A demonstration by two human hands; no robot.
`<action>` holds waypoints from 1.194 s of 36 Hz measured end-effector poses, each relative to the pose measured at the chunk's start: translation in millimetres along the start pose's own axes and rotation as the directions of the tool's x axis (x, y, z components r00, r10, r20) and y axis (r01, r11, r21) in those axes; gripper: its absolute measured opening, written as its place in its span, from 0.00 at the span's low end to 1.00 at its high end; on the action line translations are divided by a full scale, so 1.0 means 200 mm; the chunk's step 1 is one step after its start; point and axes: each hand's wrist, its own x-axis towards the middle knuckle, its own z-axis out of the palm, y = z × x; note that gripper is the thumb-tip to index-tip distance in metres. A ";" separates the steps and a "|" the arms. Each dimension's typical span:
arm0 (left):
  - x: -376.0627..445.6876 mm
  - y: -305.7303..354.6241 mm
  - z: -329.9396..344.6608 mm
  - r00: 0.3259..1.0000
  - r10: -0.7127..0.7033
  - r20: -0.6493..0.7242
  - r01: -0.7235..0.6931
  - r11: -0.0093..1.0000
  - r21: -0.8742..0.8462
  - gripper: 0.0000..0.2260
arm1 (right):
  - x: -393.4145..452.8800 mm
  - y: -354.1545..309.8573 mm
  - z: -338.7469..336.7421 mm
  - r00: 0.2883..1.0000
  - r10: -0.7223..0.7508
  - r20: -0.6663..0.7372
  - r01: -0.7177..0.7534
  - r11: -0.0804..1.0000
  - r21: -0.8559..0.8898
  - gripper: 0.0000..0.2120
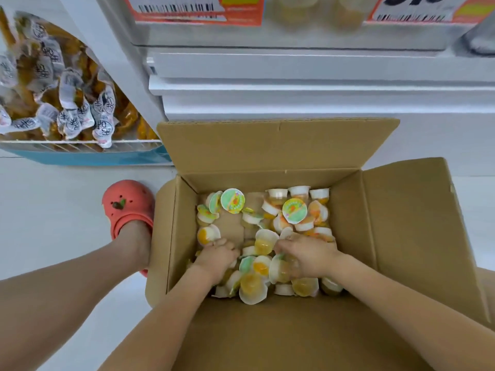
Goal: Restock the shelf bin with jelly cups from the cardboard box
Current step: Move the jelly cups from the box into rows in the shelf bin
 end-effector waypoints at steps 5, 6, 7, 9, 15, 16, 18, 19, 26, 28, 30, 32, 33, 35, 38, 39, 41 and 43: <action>0.01 -0.01 0.01 1.000 -0.002 -0.029 0.003 0.999 0.043 0.21 | -0.04 -0.07 0.10 0.994 0.104 0.043 -0.106 0.993 0.049 0.29; 0.00 -0.01 0.00 0.999 0.000 -0.036 0.001 0.999 0.033 0.21 | -0.04 -0.09 0.12 0.991 0.136 0.018 -0.137 0.988 0.071 0.28; -0.01 -0.01 0.00 0.999 0.001 -0.043 0.000 1.000 0.023 0.21 | -0.05 -0.11 0.13 0.986 0.166 0.001 -0.166 0.982 0.090 0.27; -0.02 -0.01 0.00 0.998 -0.005 -0.065 0.004 1.000 -0.013 0.20 | -0.05 -0.14 0.15 0.976 0.216 -0.016 -0.211 0.966 0.151 0.26; -0.15 -0.01 -0.13 0.982 -0.078 -0.173 0.047 0.983 -0.179 0.16 | -0.10 -0.08 0.05 0.965 0.259 -0.043 -0.210 0.860 0.466 0.26; -0.20 -0.01 -0.19 0.968 -0.129 -0.214 0.067 0.959 -0.274 0.17 | -0.13 -0.08 0.01 0.963 0.260 -0.066 -0.191 0.836 0.515 0.25; -0.25 0.00 -0.32 0.939 -0.255 -0.232 0.104 0.851 -0.515 0.16 | -0.17 -0.05 -0.08 0.965 0.250 -0.075 -0.157 0.785 0.599 0.23; -0.29 0.01 -0.40 0.917 -0.323 -0.233 0.112 0.771 -0.627 0.15 | -0.21 -0.05 -0.15 0.968 0.237 -0.089 -0.131 0.772 0.622 0.23; -0.73 0.11 -1.06 0.962 -0.170 0.214 0.123 -0.431 -0.894 0.10 | -0.63 -0.17 -0.73 0.907 0.144 -0.395 0.125 0.804 0.581 0.18; -0.86 0.12 -1.18 0.990 -0.065 0.128 0.084 -0.459 -0.884 0.11 | -0.76 -0.23 -0.87 0.862 0.120 -0.492 0.239 0.760 0.604 0.17; -0.97 0.14 -1.27 0.999 0.007 0.037 0.036 -0.467 -0.883 0.12 | -0.87 -0.29 -0.97 0.793 0.099 -0.601 0.364 0.715 0.598 0.19; -1.03 0.15 -1.32 0.998 0.054 -0.024 0.007 -0.503 -0.864 0.13 | -0.93 -0.34 -1.02 0.719 0.086 -0.690 0.466 0.677 0.569 0.20; -1.06 0.16 -1.34 0.997 0.066 -0.048 -0.009 -0.503 -0.864 0.14 | -0.94 -0.37 -1.03 0.684 0.083 -0.724 0.503 0.665 0.552 0.21; -1.08 0.17 -1.35 0.993 0.070 -0.090 -0.044 -0.493 -0.869 0.17 | -0.95 -0.41 -1.03 0.626 0.084 -0.776 0.548 0.661 0.513 0.22; -1.10 0.22 -1.36 0.991 0.018 -0.135 -0.104 -0.538 -0.836 0.21 | -0.93 -0.48 -1.05 0.556 0.081 -0.827 0.569 0.688 0.450 0.24; -1.10 0.24 -1.36 0.988 -0.019 -0.150 -0.136 -0.556 -0.820 0.21 | -0.93 -0.49 -1.06 0.541 0.069 -0.838 0.570 0.703 0.426 0.24; -1.11 0.26 -1.38 0.978 -0.073 -0.194 -0.202 -0.554 -0.808 0.21 | -0.92 -0.50 -1.07 0.532 0.062 -0.845 0.573 0.708 0.413 0.23; -1.11 0.28 -1.39 0.972 -0.082 -0.222 -0.231 -0.525 -0.819 0.22 | -0.91 -0.49 -1.07 0.540 0.067 -0.839 0.601 0.668 0.440 0.23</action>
